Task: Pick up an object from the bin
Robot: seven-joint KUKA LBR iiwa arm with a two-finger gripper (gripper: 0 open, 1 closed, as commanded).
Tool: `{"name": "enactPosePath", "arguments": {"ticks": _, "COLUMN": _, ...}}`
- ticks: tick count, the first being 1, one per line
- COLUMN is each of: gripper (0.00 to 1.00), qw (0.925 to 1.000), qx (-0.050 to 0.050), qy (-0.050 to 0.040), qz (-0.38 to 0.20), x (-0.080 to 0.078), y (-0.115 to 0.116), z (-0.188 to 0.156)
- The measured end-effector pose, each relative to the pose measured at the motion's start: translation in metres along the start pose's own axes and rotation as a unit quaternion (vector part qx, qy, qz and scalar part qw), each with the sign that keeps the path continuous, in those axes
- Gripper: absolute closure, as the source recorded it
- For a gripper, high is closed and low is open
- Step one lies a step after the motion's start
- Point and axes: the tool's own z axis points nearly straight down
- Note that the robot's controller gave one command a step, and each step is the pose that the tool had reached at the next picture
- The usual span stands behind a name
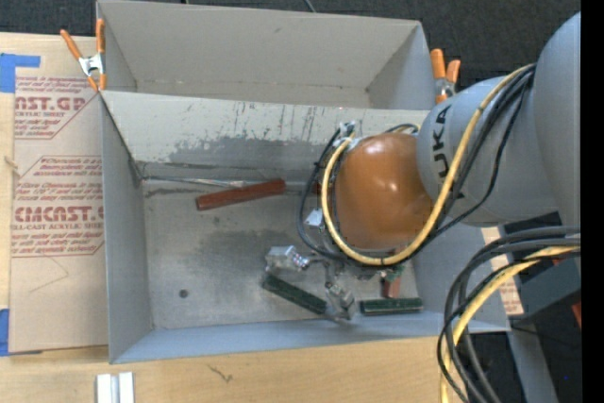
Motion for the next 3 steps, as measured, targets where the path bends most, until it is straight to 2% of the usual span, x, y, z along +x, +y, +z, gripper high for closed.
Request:
{"name": "enactPosePath", "arguments": {"ticks": 1, "gripper": 1.0, "qw": 0.9829, "qx": -0.001, "qy": 0.0012, "qz": 0.184, "x": -0.0462, "y": 0.0174, "z": 0.0019}}
{"name": "enactPosePath", "arguments": {"ticks": 2, "gripper": 0.0, "qw": 0.9828, "qx": -0.001, "qy": 0.0015, "qz": 0.184, "x": -0.0459, "y": 0.0173, "z": 0.002}}
{"name": "enactPosePath", "arguments": {"ticks": 3, "gripper": 0.0, "qw": 0.9828, "qx": -0.001, "qy": 0.0015, "qz": 0.185, "x": -0.0459, "y": 0.0173, "z": 0.002}}
